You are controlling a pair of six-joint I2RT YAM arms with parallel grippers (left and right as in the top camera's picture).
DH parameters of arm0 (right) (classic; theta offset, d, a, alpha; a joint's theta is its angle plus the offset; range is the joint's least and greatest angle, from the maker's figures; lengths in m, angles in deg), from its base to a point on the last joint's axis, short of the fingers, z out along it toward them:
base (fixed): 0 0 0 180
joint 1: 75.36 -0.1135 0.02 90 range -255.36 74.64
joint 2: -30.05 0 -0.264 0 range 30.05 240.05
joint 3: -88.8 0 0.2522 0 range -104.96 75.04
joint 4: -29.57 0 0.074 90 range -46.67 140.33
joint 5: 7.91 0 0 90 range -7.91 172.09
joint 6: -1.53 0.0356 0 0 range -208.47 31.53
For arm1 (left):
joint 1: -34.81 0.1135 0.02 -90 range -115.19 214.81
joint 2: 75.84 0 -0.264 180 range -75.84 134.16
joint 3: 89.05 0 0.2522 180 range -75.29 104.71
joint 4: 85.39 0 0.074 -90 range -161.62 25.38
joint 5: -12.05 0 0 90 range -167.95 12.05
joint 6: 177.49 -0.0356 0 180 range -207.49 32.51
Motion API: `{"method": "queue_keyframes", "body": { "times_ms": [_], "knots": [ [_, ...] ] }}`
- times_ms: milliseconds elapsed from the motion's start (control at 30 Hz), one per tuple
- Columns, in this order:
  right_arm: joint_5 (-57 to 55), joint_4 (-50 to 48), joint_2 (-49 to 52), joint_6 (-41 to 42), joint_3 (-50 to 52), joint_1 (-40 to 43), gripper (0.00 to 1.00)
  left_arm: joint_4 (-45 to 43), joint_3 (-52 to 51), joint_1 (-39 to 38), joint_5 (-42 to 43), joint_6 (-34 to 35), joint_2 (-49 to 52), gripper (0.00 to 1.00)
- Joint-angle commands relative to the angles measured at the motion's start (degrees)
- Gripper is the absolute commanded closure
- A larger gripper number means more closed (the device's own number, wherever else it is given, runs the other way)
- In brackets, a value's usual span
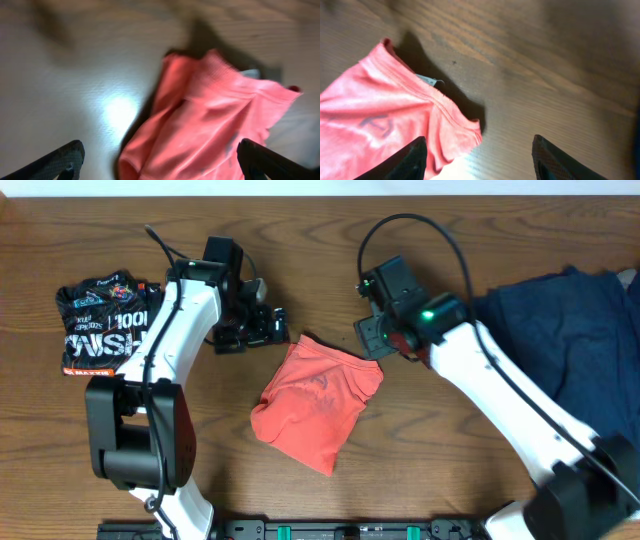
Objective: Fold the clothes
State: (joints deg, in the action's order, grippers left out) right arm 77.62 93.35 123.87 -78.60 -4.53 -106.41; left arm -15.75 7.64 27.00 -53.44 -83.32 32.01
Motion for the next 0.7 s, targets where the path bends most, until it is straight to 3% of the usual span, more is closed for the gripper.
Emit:
{"method": "queue_keyframes", "body": {
  "times_ms": [0, 433, 500, 667],
  "knots": [
    [-1.33, 1.99, -2.12, 0.42, -0.42, 0.72, 0.34, -0.96, -1.14, -0.02, 6.67, -6.08, 3.21, 0.02],
    [-1.36, 6.23, -2.71, 0.42, -0.42, 0.76, 0.35, -0.46, -1.9, -3.13, 15.61, -10.67, 15.85, 0.01],
    [-1.57, 6.62, -2.73, 0.42, -0.42, 0.83, 0.36, -0.33, -2.45, -4.57, 15.61, -11.32, 16.48, 0.16],
    [-1.79, 7.72, -2.73, 0.42, -0.42, 1.7, 0.37, -1.4, -3.17, -7.28, 15.54, -11.63, 16.48, 0.9]
  ]
}}
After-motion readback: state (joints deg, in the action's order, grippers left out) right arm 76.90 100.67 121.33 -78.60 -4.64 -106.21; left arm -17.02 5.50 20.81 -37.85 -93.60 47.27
